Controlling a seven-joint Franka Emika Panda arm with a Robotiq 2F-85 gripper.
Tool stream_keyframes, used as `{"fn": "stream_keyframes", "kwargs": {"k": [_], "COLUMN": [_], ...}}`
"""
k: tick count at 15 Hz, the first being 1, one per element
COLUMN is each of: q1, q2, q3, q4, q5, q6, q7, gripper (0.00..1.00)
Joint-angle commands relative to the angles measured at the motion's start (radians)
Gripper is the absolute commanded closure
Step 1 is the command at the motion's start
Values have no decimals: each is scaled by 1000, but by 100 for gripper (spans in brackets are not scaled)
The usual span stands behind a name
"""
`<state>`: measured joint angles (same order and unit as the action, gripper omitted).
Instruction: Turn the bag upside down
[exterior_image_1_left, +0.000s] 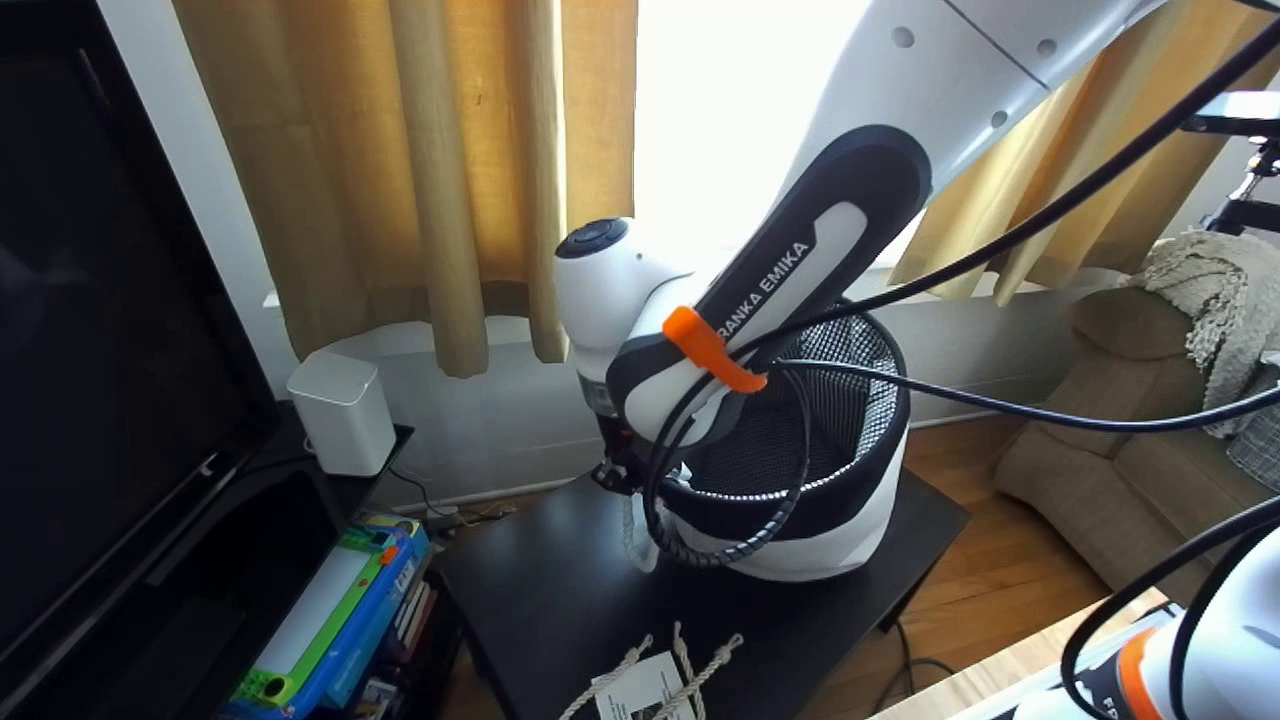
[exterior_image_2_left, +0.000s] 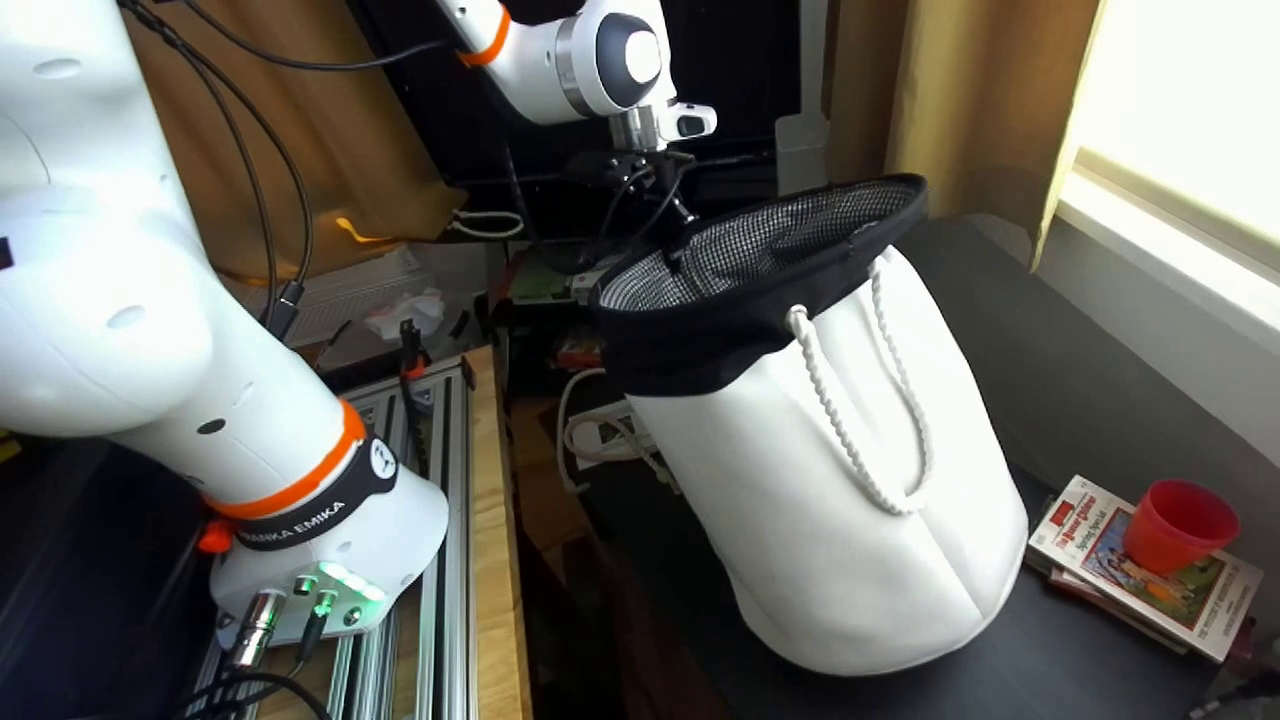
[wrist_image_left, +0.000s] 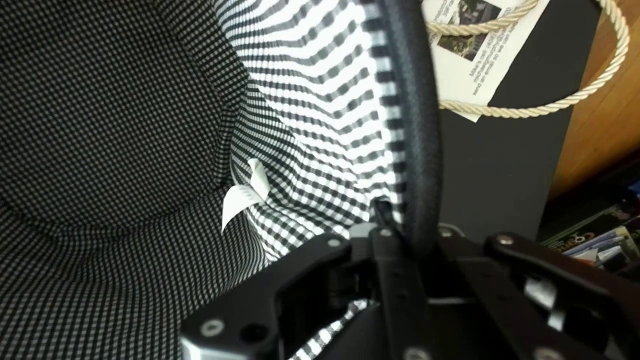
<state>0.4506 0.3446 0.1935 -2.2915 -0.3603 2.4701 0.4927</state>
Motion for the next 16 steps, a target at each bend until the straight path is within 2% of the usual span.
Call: {"fn": "stream_keyframes", "kwargs": {"k": [1, 3, 8, 12, 13, 14, 16], "q1": [100, 143, 227, 270, 277, 280, 290], "q2": [91, 124, 219, 268, 276, 279, 290], "q3": [-55, -66, -108, -150, -160, -164, -178], "q4": [38, 53, 101, 135, 141, 146, 154], "q5": [-102, -136, -158, -161, -160, -153, -157], "q6": [-15, -18, -16, -8, -2, -4, 5], "q7": [182, 268, 385, 414, 419, 418, 425], "gripper": [99, 99, 99, 96, 69, 69, 55]}}
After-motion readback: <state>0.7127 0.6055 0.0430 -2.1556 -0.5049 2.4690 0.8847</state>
